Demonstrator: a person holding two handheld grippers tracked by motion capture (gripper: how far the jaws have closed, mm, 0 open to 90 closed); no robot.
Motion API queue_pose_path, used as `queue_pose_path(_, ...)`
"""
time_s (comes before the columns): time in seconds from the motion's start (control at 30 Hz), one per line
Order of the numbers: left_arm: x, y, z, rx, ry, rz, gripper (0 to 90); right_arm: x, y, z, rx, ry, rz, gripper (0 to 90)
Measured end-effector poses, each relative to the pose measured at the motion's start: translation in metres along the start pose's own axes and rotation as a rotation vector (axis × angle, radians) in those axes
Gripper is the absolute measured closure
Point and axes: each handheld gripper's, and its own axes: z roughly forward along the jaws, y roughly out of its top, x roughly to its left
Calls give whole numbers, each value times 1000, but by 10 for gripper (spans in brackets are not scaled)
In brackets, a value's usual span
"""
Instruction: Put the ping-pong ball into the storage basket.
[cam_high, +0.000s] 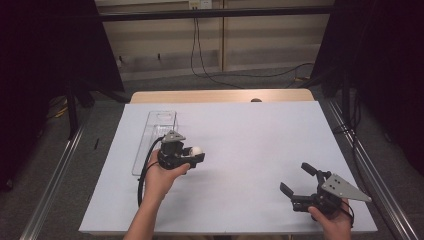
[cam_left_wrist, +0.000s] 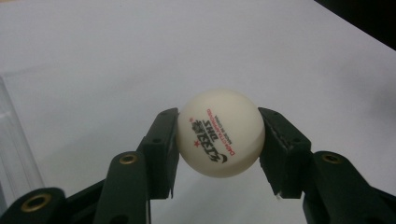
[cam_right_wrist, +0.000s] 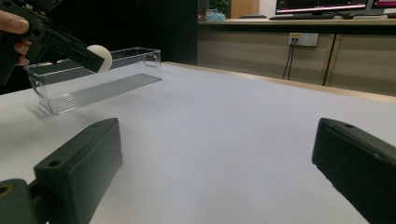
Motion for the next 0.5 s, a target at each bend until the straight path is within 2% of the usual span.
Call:
queue_pose_path(0.17, 1, 0, -2, 7, 2, 6, 511, 0, 0, 0, 0, 2, 0, 13)
queue_pose_path(0.2, 1, -1, -1, -7, 0, -8, 511, 0, 0, 0, 0, 2, 0, 13)
queue_pose_path(0.23, 2, 0, -2, 7, 5, 9, 511, 0, 0, 0, 1, 2, 2, 13)
queue_pose_path(0.27, 2, -1, -2, 0, 5, -1, 511, 0, 0, 0, 1, 2, 1, 13)
queue_pose_path(0.43, 4, -1, -3, 9, 9, 2, 511, 0, 0, 0, 1, 0, 3, 13)
queue_pose_path(0.5, 4, -1, -3, -10, 2, -8, 511, 0, 0, 0, 1, 0, 4, 13)
